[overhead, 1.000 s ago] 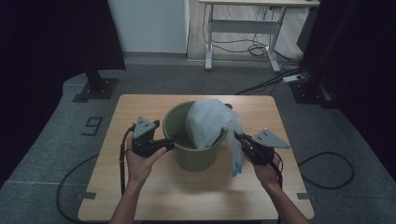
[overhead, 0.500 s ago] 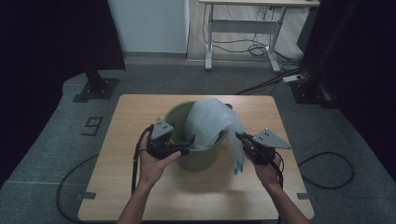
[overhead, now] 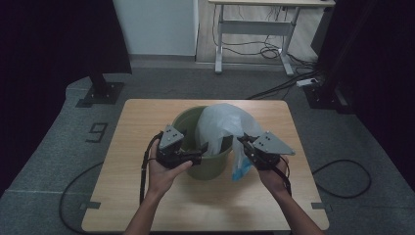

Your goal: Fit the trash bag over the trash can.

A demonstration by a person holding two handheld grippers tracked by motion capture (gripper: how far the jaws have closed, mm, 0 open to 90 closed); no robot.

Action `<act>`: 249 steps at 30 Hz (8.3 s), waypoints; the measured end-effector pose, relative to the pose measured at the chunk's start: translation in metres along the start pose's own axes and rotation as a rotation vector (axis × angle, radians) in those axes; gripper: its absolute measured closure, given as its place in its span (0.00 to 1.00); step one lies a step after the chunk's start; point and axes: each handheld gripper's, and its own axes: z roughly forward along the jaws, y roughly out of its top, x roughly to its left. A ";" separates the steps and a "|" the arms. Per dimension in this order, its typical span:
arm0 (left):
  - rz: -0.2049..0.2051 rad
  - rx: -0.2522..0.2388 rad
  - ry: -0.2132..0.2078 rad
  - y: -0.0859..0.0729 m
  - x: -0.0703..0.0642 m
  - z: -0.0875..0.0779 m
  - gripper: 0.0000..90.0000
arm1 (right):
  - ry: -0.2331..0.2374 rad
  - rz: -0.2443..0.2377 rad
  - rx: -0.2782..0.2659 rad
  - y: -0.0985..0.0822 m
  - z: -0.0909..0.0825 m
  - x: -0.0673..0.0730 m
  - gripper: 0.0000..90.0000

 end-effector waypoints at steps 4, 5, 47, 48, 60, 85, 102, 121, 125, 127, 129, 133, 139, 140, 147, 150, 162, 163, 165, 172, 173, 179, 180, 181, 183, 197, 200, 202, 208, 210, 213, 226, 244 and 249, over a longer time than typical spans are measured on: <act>0.010 0.003 -0.013 0.003 -0.003 0.006 0.17 | 0.019 -0.003 0.013 0.000 0.008 0.006 0.98; 0.018 0.008 -0.018 0.005 -0.005 0.009 0.17 | 0.024 -0.006 0.017 0.000 0.011 0.008 0.98; -0.021 0.001 0.008 0.012 0.005 0.022 1.00 | -0.010 0.217 0.095 -0.106 0.004 0.053 0.20; -0.022 0.001 0.008 0.012 0.006 0.021 1.00 | -0.021 0.215 0.105 -0.108 0.006 0.053 0.23; -0.002 0.014 -0.024 0.003 0.016 -0.006 1.00 | -0.168 0.180 0.037 -0.098 -0.015 0.013 0.95; -0.002 -0.017 0.014 0.010 0.028 -0.028 0.41 | 0.007 0.047 -0.076 -0.021 -0.002 0.024 0.98; 0.087 0.016 0.003 0.014 0.018 0.005 0.99 | 0.050 0.090 -0.075 -0.026 -0.010 0.017 0.96; -0.061 -0.033 0.044 -0.012 0.073 -0.042 1.00 | 0.117 0.070 -0.122 -0.051 -0.056 0.022 0.46; -0.086 -0.037 0.051 -0.019 0.083 -0.048 1.00 | 0.048 0.057 -0.084 -0.059 -0.058 0.008 0.44; -0.099 -0.038 0.052 -0.020 0.086 -0.050 0.99 | 0.017 0.070 -0.070 -0.062 -0.054 -0.001 0.44; -0.104 -0.033 0.056 -0.020 0.089 -0.050 0.99 | -0.030 0.075 -0.045 -0.066 -0.048 -0.011 0.44; -0.126 -0.031 0.060 -0.021 0.096 -0.050 0.99 | -0.077 0.096 -0.020 -0.072 -0.039 -0.026 0.42; -0.147 -0.030 0.067 -0.022 0.101 -0.046 0.99 | -0.151 0.071 0.023 -0.076 -0.028 -0.033 0.42; -0.152 -0.030 0.062 -0.022 0.101 -0.045 0.99 | -0.151 0.071 0.023 -0.076 -0.028 -0.033 0.42; -0.156 -0.033 0.001 -0.021 0.099 -0.043 0.96 | -0.080 0.110 0.005 -0.065 -0.015 -0.043 0.71; -0.144 -0.023 -0.017 -0.019 0.096 -0.039 0.95 | -0.069 0.117 -0.015 -0.058 -0.017 -0.043 0.88; -0.099 0.054 -0.081 -0.023 0.093 -0.048 0.48 | -0.139 0.183 -0.022 -0.059 -0.031 -0.062 0.98; -0.100 0.050 -0.086 -0.023 0.093 -0.050 0.45 | -0.141 0.183 -0.021 -0.059 -0.032 -0.063 0.98; -0.092 0.040 -0.076 -0.022 0.091 -0.057 0.39 | -0.150 0.182 -0.022 -0.058 -0.035 -0.065 0.98; -0.050 0.016 -0.088 -0.003 0.070 -0.071 0.36 | -0.141 0.188 -0.031 -0.055 -0.034 -0.063 0.98; -0.046 0.014 -0.093 -0.001 0.067 -0.070 0.35 | -0.135 0.183 -0.035 -0.053 -0.033 -0.060 0.98; -0.018 0.034 -0.118 0.014 0.044 -0.046 0.33 | -0.088 0.152 -0.047 -0.042 -0.025 -0.045 0.98; -0.018 0.043 -0.118 0.015 0.041 -0.040 0.33 | -0.081 0.149 -0.046 -0.041 -0.023 -0.043 0.98; -0.021 0.051 -0.117 0.015 0.038 -0.035 0.32 | -0.075 0.150 -0.046 -0.040 -0.022 -0.041 0.98; -0.018 0.066 -0.117 0.015 0.033 -0.025 0.31 | -0.064 0.152 -0.046 -0.039 -0.020 -0.039 0.98; -0.011 0.105 -0.132 0.006 0.009 0.014 0.23 | -0.025 0.146 -0.040 -0.039 -0.013 -0.028 0.98; -0.003 0.111 -0.126 0.005 0.003 0.019 0.23 | -0.026 0.148 -0.041 -0.038 -0.014 -0.028 0.98; 0.007 0.120 -0.115 0.005 -0.001 0.023 0.23 | -0.026 0.149 -0.040 -0.038 -0.014 -0.028 0.98; 0.021 0.143 -0.103 0.005 -0.007 0.032 0.40 | -0.023 0.148 -0.047 -0.038 -0.016 -0.028 0.98; 0.018 0.154 -0.099 0.005 -0.008 0.033 0.49 | -0.022 0.149 -0.048 -0.038 -0.017 -0.028 0.98; 0.012 0.154 -0.126 0.005 -0.007 0.033 0.61 | -0.022 0.152 -0.049 -0.038 -0.018 -0.028 0.98; -0.058 0.154 -0.221 0.008 0.006 0.032 0.96 | -0.023 0.159 -0.050 -0.040 -0.019 -0.030 0.98; -0.066 0.038 -0.199 0.012 0.015 0.021 1.00 | -0.040 0.170 -0.059 -0.050 -0.029 -0.032 0.70; -0.075 0.028 -0.192 0.011 0.016 0.021 1.00 | -0.049 0.180 -0.069 -0.054 -0.040 -0.031 0.66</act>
